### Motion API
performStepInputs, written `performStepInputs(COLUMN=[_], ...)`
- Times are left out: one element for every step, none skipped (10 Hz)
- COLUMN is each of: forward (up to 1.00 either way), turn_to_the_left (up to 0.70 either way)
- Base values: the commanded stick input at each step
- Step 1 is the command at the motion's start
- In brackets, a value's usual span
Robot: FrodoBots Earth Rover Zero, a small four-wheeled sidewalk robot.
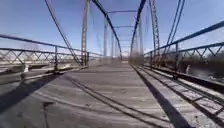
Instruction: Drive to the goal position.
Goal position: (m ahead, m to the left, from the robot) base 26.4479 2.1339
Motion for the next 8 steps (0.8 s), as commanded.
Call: performStepInputs(forward=[1.00, 1.00, 1.00, 1.00, 1.00, 1.00, 1.00, 1.00], turn_to_the_left=[0.00, -0.09, -0.20, -0.33, -0.37, -0.40, -0.40, -0.26])
